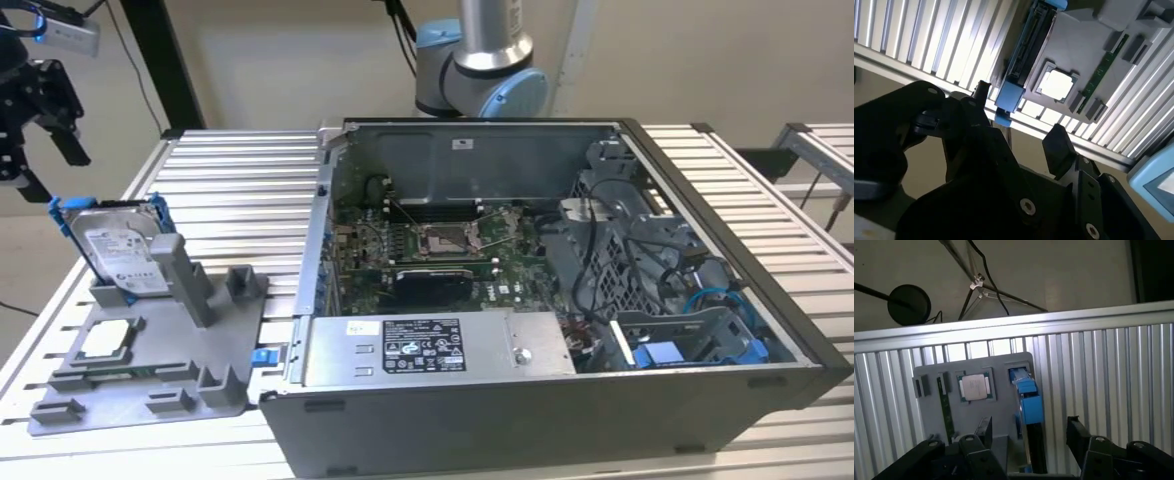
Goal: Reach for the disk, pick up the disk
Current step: 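Pick up the disk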
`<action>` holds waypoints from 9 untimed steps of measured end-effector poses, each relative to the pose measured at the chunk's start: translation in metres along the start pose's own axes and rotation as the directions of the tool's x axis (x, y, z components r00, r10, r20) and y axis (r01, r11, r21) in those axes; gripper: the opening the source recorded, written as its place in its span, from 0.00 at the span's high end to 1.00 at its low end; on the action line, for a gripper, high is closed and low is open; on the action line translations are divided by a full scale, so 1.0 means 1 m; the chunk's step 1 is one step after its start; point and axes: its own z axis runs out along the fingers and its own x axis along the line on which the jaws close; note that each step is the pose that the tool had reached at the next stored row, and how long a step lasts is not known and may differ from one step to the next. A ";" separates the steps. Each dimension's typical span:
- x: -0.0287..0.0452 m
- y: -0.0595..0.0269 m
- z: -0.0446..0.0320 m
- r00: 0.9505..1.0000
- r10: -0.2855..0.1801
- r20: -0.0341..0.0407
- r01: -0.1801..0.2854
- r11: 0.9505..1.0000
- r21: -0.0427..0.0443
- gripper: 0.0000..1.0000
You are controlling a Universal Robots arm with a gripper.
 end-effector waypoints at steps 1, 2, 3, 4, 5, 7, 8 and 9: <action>0.0000 0.0000 0.0017 1.000 -0.001 0.000 0.001 1.000 0.000 0.00; 0.0000 0.0000 0.0035 1.000 -0.003 0.000 0.003 1.000 0.000 0.00; -0.0001 -0.0001 0.0051 1.000 -0.005 0.000 0.005 1.000 0.000 0.00; -0.0002 -0.0004 0.0066 1.000 -0.009 0.000 0.009 1.000 -0.001 0.00; -0.0002 -0.0007 0.0078 1.000 -0.013 0.000 0.013 1.000 -0.002 0.00; -0.0003 -0.0019 0.0103 1.000 -0.028 0.001 0.028 1.000 -0.005 0.00; -0.0003 -0.0027 0.0115 0.999 -0.036 0.001 0.036 0.999 -0.005 0.00; -0.0004 -0.0039 0.0128 0.999 -0.044 0.001 0.044 0.999 -0.006 0.00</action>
